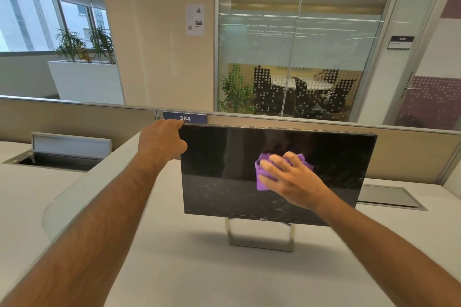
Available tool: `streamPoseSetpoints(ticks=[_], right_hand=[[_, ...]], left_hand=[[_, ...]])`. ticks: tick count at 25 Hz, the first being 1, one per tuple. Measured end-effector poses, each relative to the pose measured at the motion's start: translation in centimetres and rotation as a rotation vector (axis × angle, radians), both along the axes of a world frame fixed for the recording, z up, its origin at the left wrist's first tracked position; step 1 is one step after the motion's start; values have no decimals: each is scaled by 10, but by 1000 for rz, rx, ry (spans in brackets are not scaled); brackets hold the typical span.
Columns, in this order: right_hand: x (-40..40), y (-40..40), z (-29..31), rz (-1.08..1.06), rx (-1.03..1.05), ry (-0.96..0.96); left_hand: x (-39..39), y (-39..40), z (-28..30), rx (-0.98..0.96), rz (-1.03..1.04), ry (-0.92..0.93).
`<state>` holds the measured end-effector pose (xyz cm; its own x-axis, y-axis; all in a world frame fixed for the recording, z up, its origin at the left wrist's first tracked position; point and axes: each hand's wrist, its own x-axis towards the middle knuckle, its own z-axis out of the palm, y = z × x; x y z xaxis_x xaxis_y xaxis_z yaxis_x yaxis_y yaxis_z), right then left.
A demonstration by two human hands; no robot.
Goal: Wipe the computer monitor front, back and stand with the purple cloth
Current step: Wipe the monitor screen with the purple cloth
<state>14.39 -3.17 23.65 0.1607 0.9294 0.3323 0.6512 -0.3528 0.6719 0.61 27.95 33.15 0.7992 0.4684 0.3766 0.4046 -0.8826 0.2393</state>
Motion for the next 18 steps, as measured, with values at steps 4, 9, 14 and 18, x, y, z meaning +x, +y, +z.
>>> streamPoseSetpoints(ticks=[4,9,14,18], right_hand=[[6,-11,9,-79,89,43],[4,-18,-4,24,-91,1],[11,-26,15,-119,197,97],[10,-37,-3,32,-77,8]], left_hand=[[0,-1,-1,-12,9,3],[2,-4,0,-4,28,9],[3,-5,-1,-8,26,7],[2,-5,-2,-7,26,-1]])
